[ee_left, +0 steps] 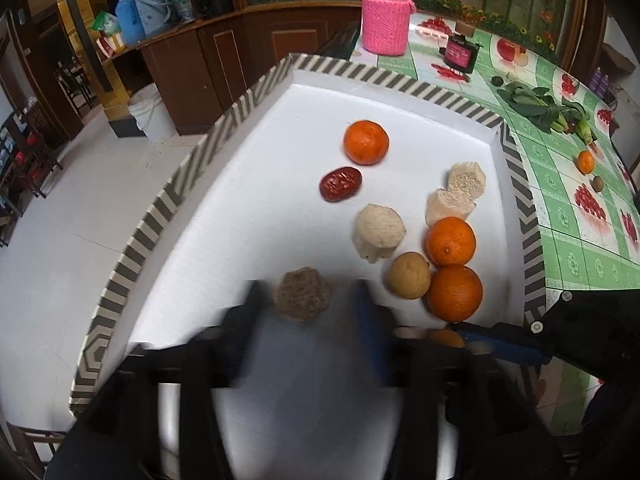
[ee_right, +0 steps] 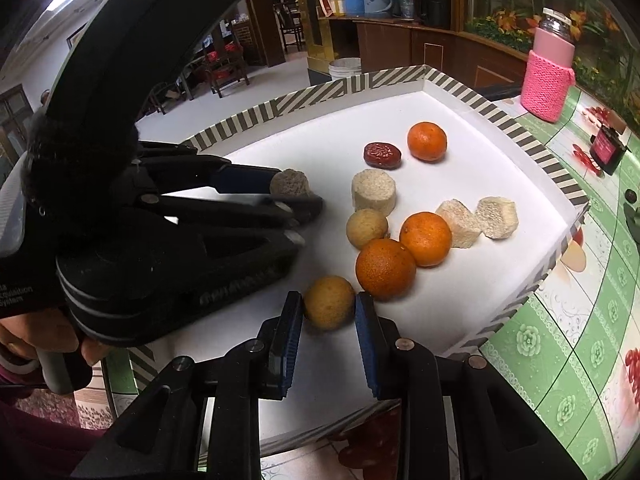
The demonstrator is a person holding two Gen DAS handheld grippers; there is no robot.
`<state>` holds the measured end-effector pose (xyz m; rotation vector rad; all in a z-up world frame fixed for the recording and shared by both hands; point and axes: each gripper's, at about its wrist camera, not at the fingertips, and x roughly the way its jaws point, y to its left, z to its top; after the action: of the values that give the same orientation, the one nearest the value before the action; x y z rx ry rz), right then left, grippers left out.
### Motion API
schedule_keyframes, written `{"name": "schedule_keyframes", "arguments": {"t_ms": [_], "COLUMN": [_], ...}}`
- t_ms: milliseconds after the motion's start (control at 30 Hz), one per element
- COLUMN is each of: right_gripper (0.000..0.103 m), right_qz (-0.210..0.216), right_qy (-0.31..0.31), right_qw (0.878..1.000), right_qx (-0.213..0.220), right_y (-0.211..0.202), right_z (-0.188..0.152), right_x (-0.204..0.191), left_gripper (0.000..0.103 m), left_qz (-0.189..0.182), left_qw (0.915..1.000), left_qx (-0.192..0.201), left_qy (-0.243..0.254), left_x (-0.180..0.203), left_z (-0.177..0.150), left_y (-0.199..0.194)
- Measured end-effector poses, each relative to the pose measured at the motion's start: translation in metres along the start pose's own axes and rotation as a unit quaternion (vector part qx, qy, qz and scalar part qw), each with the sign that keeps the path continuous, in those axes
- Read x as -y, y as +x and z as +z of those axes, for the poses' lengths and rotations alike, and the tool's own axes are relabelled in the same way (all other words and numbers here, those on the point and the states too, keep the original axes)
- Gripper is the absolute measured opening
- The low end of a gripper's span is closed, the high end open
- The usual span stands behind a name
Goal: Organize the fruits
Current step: 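Open the left tool to drop the beige ball while the right tool releases the tan fruit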
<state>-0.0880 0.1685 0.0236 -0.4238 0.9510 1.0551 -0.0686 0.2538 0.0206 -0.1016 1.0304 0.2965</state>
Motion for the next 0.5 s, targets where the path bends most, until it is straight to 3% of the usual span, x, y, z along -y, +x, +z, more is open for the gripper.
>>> {"name": "schedule_keyframes", "arguments": {"t_ms": [233,400,500], "right_gripper": [0.045,0.056,0.059], "right_qz": [0.064,0.067,0.047], "right_qy": [0.043,0.067,0.073], "right_qw": [0.997,0.994,0.995], "right_qx": [0.032,0.046,0.046], "right_y": [-0.025,-0.051,-0.061], "right_z": [-0.006,-0.012,-0.014], "right_x": [0.015,0.029,0.038], "left_gripper": [0.073,0.078,0.079], "left_qz": [-0.01,-0.025,-0.03], "left_qw": [0.9994,0.9982,0.9975], "left_qx": [0.015,0.025,0.032], "left_qy": [-0.03,-0.049,-0.056], "left_x": [-0.005,-0.009,-0.009], "left_z": [0.0,-0.006,-0.008], "left_y": [-0.011,-0.023,-0.029]}}
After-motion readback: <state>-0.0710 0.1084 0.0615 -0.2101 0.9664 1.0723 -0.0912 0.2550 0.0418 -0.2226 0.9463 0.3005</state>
